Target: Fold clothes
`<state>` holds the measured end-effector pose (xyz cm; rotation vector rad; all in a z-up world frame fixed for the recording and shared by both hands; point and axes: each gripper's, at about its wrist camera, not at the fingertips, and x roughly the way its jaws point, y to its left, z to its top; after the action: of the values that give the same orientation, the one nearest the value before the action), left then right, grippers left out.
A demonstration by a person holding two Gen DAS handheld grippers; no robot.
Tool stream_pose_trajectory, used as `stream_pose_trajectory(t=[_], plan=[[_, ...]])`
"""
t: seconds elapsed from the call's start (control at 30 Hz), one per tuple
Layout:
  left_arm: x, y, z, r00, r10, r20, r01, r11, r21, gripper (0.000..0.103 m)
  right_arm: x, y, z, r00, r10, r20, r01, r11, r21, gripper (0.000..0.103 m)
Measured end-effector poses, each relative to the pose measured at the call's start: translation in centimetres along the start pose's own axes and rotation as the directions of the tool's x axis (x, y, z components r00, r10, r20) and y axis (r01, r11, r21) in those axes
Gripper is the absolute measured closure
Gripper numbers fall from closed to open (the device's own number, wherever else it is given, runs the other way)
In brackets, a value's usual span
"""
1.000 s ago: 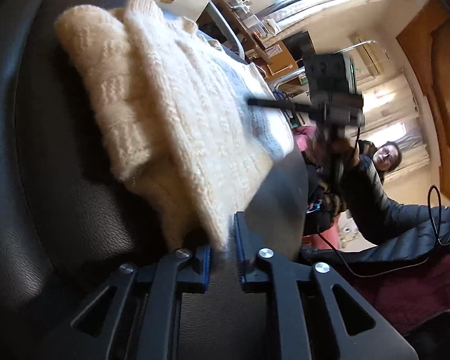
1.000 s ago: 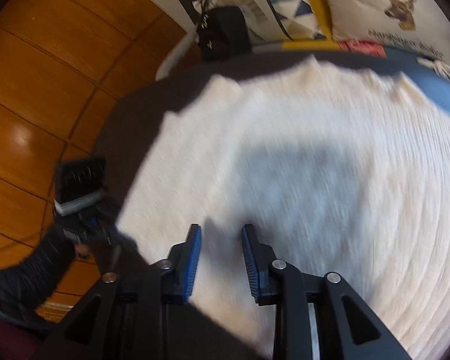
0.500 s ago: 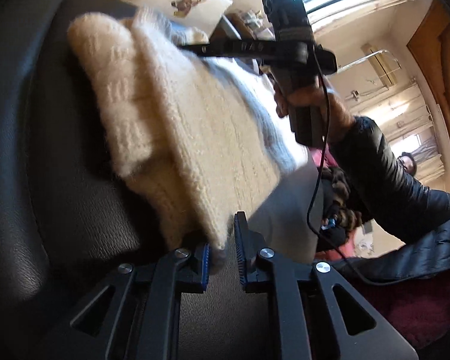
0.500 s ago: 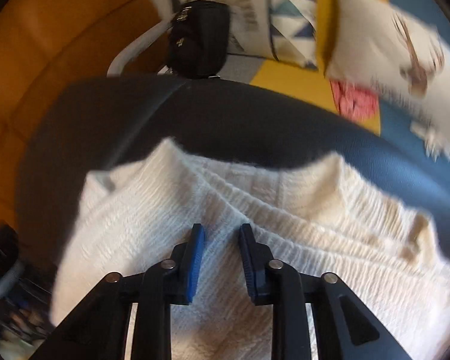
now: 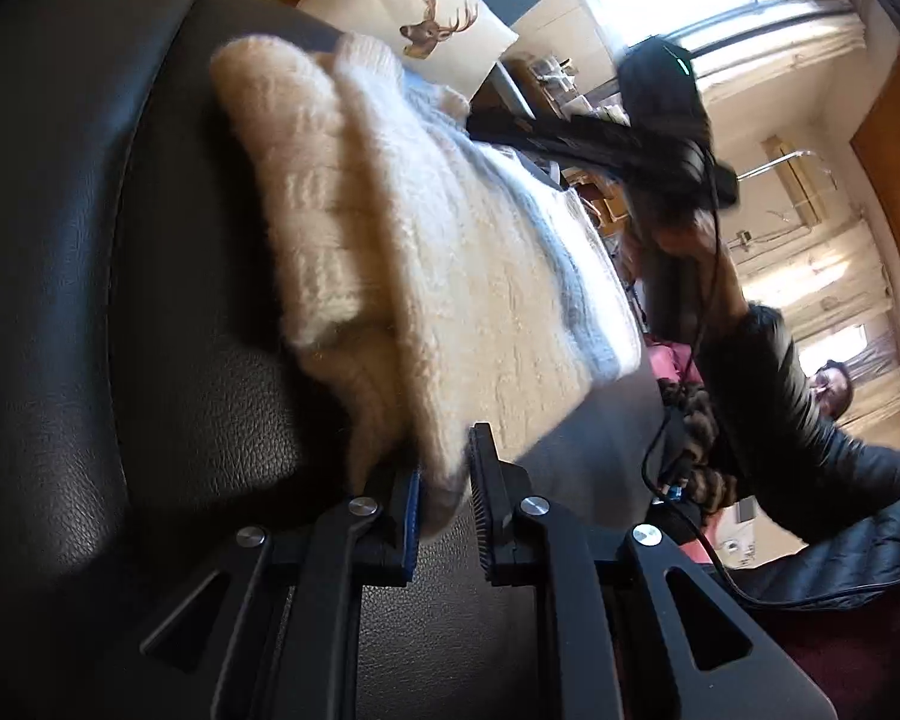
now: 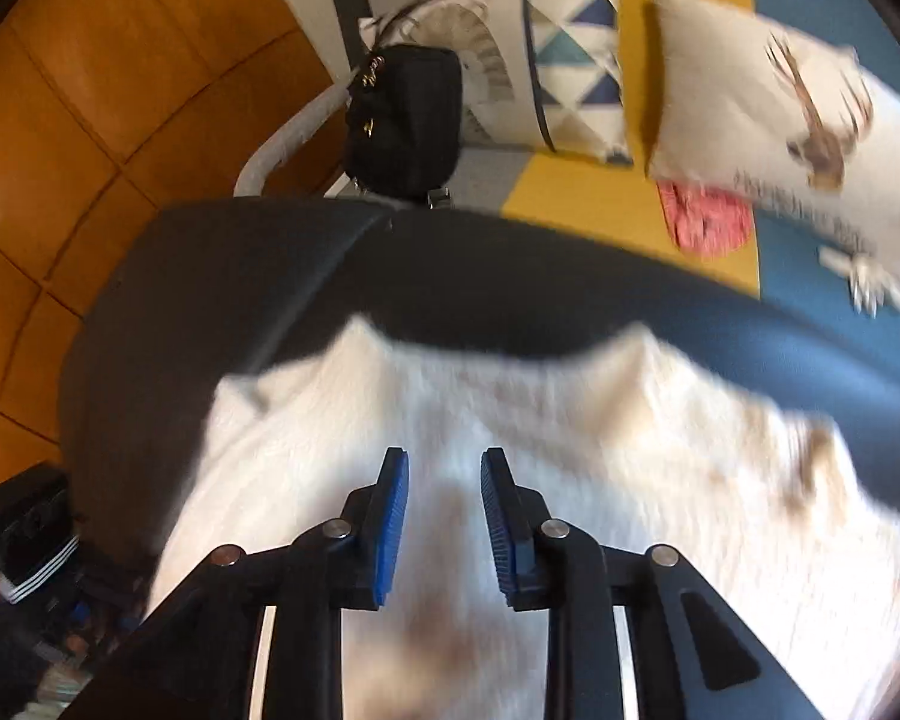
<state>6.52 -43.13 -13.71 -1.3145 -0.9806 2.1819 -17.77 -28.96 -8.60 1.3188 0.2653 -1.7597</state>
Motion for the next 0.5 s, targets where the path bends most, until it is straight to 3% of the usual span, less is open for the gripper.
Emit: stream_pose_trajectory(t=[0.1,0.2,0.27,0.37,0.47,0.5], plan=[[0.2,-0.1,0.0,1.0,0.011,-0.002,-0.011,1.0,-0.008,0.088,-1.4,-0.8,-2.5,1.0,-0.007,-0.028,0.008,1.0,0.023,0.073],[0.3,-0.5,-0.1,0.999,0.032,0.001,-0.032,0.999,-0.004,0.088,-2.0,-1.2,-4.4,0.999,-0.043,0.001,0.043,0.999,-0.003,0.064],[0.3,-0.5,-0.1,0.999,0.042,0.0,-0.042,0.999,-0.012,0.088,-0.9,-0.7,-4.6,0.999,-0.034,0.015,0.034,0.998,-0.044,0.038],[0.7,-0.8,-0.2,0.999,0.053,-0.001,-0.053,0.998,-0.019,0.087,1.0,1.2,-4.6,0.997,-0.069,0.026,0.072,0.988,-0.135,0.015],[1.1,-0.9,-0.2,0.998,0.06,-0.004,-0.06,0.998,-0.02,0.087,1.8,2.7,-5.1,0.986,-0.162,0.039,0.166,0.973,-0.157,0.014],[1.2,-0.8,-0.2,0.998,0.06,-0.005,-0.061,0.998,-0.02,0.087,1.7,2.4,-4.9,0.989,-0.145,0.026,0.147,0.983,-0.112,0.014]])
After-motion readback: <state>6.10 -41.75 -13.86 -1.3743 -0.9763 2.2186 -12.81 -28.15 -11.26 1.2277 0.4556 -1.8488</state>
